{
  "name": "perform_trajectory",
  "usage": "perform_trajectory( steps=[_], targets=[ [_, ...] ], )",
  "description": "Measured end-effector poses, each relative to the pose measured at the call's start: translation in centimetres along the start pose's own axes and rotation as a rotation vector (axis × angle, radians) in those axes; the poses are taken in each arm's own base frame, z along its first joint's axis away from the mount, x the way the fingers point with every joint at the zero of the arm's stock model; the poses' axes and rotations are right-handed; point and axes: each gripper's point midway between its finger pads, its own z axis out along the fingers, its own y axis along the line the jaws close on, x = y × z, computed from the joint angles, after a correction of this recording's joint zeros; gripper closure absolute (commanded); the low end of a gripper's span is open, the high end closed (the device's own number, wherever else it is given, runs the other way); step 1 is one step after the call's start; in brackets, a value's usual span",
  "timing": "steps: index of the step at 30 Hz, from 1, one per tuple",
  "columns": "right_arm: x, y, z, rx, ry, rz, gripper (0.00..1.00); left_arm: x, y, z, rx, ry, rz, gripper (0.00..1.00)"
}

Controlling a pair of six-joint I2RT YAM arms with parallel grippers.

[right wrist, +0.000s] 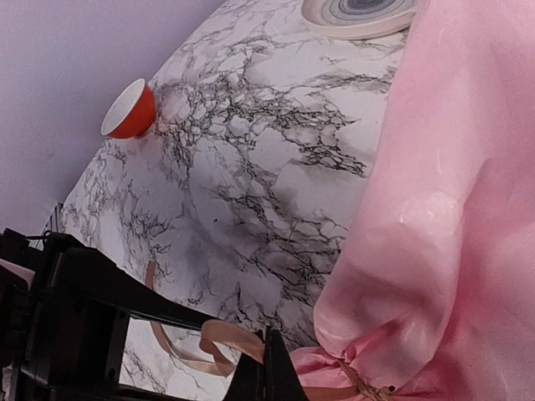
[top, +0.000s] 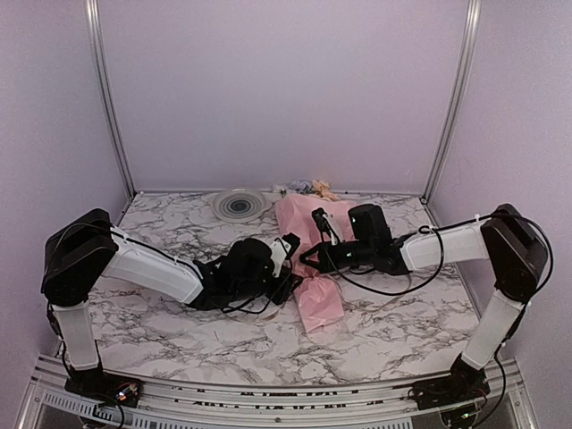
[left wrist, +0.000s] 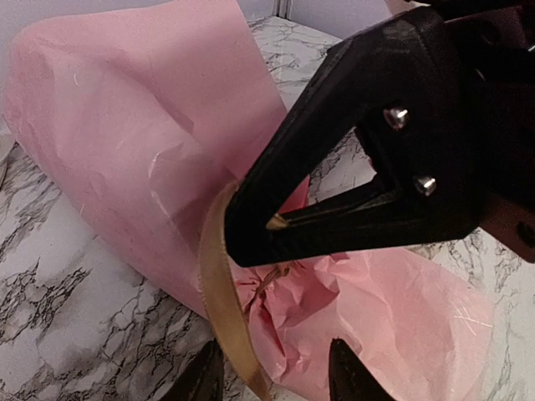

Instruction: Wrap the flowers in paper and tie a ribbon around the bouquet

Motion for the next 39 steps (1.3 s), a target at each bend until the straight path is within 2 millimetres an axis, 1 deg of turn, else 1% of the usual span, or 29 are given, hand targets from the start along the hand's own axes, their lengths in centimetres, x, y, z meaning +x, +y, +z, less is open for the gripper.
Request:
perform_trajectory(
  steps=[3, 6, 8, 13, 15, 18, 21, 25, 28, 32, 33, 37, 39],
  targets=[
    [-0.2, -0.1, 0.0, 0.004, -0.014, 0.046, 1.0, 0.8, 0.4, 0.8, -0.018, 0.001, -0.039, 0.57],
    [-0.4, -0.2, 0.0, 0.012, -0.028, 0.074, 1.0, 0.9, 0.8, 1.2, -0.028, -0.007, -0.063, 0.56],
    [-0.5, -0.3, 0.0, 0.017, -0.033, 0.088, 1.0, 0.6, 0.8, 1.6, -0.023, -0.016, -0.073, 0.57],
    [-0.7, -0.6, 0.0, 0.035, -0.042, 0.124, 1.0, -1.4, -0.6, 3.1, 0.041, -0.062, -0.093, 0.55],
    [-0.6, -0.4, 0.1, 0.035, -0.042, 0.13, 1.0, -1.8, -0.9, 3.4, 0.057, -0.07, -0.102, 0.61],
    [-0.5, -0.1, 0.3, 0.035, -0.041, 0.137, 1.0, -1.9, -1.0, 3.7, 0.07, -0.072, -0.112, 0.77],
    [-0.5, 0.1, 0.4, 0.04, -0.043, 0.151, 1.0, -1.8, -0.8, 4.0, 0.072, -0.068, -0.131, 0.86],
    [-0.7, 0.0, 0.4, 0.049, -0.055, 0.175, 1.0, -1.5, -0.3, 4.4, 0.066, -0.061, -0.151, 0.91],
    [-0.9, -0.2, 0.4, 0.058, -0.066, 0.191, 1.0, -1.4, -0.1, 4.7, 0.069, -0.057, -0.163, 1.0],
    [-0.9, -0.3, 0.4, 0.061, -0.07, 0.209, 1.0, -1.2, -0.1, 4.8, 0.081, -0.052, -0.171, 1.0],
    [-0.9, -0.3, 0.4, 0.061, -0.07, 0.21, 0.96, -1.2, -0.1, 4.8, 0.085, -0.052, -0.171, 1.0],
    [-0.6, -0.6, 0.3, 0.087, -0.06, 0.208, 0.71, -1.3, -0.2, 4.8, 0.096, -0.053, -0.172, 1.0],
    [-0.3, -1.1, 0.1, 0.124, -0.045, 0.203, 0.62, -1.3, -0.3, 4.8, 0.1, -0.054, -0.172, 1.0]
  ],
)
